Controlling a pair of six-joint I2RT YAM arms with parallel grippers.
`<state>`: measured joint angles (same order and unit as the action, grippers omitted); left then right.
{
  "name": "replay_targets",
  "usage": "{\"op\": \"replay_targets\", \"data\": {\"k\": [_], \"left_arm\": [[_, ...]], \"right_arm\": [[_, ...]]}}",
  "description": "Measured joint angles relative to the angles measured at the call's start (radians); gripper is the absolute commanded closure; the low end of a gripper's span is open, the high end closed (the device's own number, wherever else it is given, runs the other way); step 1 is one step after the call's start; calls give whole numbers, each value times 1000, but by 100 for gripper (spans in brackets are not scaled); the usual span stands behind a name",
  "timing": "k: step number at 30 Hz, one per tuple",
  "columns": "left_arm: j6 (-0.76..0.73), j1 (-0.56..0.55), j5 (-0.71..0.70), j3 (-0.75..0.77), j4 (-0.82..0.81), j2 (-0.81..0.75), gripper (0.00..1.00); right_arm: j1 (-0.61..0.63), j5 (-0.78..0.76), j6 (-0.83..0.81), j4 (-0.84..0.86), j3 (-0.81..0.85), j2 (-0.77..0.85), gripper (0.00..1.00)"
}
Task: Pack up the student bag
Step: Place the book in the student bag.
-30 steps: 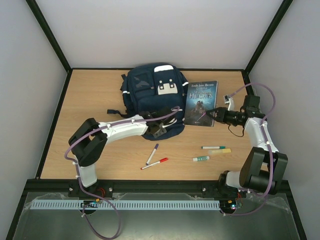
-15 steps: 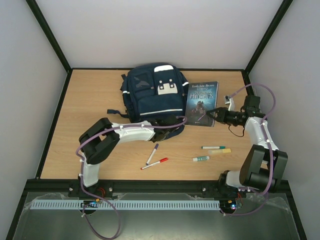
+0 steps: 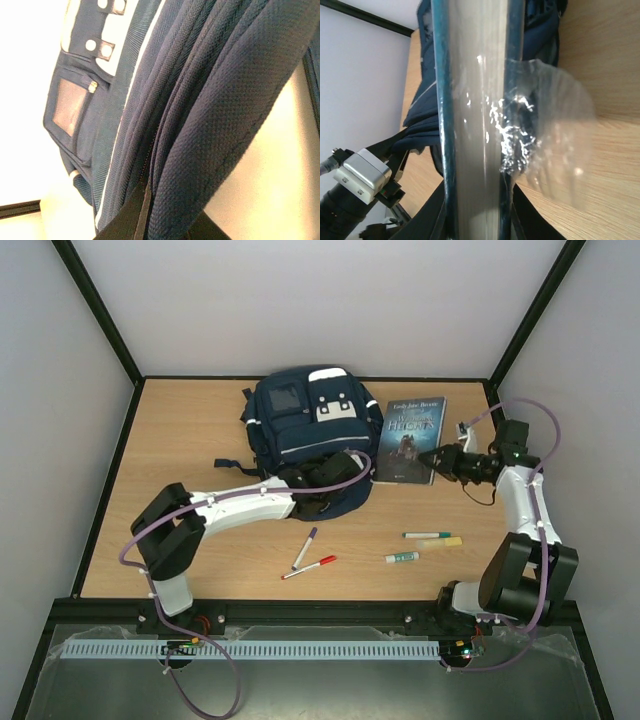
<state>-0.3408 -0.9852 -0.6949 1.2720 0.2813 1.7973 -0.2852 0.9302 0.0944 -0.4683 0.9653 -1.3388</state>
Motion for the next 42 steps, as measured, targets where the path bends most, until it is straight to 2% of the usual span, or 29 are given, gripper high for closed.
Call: {"op": "replay_targets", "data": {"k": [7, 17, 22, 30, 36, 42], "left_arm": [[-11, 22, -24, 60, -26, -36, 98], [32, 66, -18, 137, -23, -37, 98], [77, 77, -25, 159, -14, -40, 98], [166, 89, -39, 339, 39, 3, 98], [241, 92, 3, 352, 67, 5, 98], [289, 93, 30, 344, 72, 0, 98]], "right_arm": [[-3, 55, -24, -189, 160, -15, 99], [13, 63, -64, -387, 82, 34, 99], [54, 22, -69, -432, 50, 37, 99], [78, 14, -77, -505, 50, 29, 99], [108, 11, -68, -530, 40, 10, 99], [239, 35, -58, -506, 17, -34, 99]]}}
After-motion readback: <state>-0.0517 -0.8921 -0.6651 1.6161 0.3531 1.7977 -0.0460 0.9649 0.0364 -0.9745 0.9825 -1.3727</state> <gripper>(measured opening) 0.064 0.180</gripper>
